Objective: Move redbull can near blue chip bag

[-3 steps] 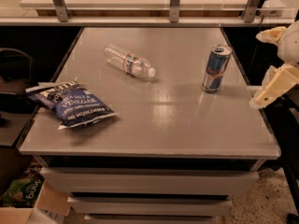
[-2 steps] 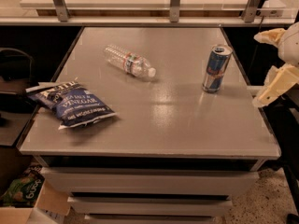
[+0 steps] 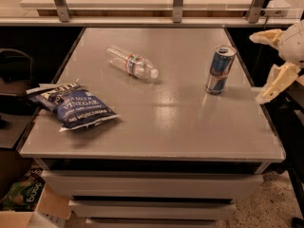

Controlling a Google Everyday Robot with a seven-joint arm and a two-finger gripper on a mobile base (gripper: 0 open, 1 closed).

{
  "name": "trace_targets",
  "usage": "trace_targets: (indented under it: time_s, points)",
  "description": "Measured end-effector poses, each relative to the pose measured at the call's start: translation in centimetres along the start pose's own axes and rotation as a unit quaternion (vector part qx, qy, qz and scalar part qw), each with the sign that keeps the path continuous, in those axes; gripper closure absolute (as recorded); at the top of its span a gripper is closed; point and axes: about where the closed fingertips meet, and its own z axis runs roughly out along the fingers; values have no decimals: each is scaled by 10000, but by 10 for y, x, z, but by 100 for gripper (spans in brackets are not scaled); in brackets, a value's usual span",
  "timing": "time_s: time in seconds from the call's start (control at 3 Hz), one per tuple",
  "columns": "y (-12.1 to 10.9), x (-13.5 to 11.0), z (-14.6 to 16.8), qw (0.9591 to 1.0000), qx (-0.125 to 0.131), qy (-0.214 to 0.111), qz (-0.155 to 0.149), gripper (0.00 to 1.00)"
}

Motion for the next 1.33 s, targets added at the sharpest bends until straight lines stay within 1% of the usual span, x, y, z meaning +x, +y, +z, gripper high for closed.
trace_targets:
  time_s: [0.33, 0.67, 1.0, 1.33]
  points:
    - [-6, -7, 9, 9990, -39, -447, 11, 0]
    - [-9, -15, 22, 9968, 18, -765, 231, 0]
    - [-11, -22, 36, 9932, 72, -1033, 526, 0]
    - [-13, -29, 49, 9890, 84, -1268, 754, 0]
